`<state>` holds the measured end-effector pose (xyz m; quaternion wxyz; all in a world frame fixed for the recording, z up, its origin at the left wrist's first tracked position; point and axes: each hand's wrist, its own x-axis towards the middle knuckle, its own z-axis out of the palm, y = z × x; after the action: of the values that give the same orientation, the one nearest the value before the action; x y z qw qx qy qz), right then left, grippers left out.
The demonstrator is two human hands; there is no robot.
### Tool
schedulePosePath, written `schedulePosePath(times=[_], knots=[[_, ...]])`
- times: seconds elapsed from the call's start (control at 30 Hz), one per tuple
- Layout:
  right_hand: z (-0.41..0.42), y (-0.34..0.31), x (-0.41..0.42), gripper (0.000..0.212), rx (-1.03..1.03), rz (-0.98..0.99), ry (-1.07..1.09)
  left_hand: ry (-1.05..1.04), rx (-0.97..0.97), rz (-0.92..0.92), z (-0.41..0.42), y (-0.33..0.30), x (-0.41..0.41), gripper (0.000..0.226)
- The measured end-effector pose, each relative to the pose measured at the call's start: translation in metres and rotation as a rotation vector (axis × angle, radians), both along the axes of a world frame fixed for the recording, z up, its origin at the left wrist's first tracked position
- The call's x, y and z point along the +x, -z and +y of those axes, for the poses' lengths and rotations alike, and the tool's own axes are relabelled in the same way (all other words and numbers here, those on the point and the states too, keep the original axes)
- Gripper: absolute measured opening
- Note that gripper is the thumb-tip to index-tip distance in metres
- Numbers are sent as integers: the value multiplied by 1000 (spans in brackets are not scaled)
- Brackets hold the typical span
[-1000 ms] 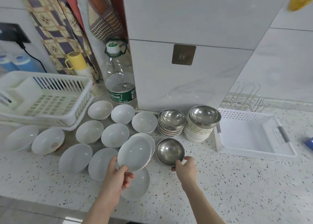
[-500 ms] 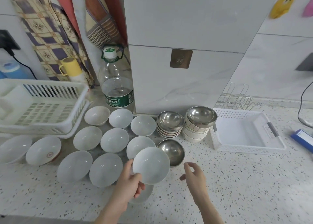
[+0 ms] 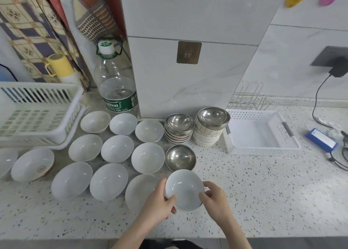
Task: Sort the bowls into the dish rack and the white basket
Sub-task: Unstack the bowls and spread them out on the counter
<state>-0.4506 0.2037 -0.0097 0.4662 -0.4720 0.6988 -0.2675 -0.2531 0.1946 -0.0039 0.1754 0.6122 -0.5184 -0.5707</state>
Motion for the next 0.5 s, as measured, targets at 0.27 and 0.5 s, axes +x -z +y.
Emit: schedulePosePath(times=[0.27,0.5], knots=[[7,16,-4,26,44,34,-41,247,-19,-263,1,2,-4,118],[3,24,-7,30,91,41,-57,331,-62,-428,-4,1,-8,110]])
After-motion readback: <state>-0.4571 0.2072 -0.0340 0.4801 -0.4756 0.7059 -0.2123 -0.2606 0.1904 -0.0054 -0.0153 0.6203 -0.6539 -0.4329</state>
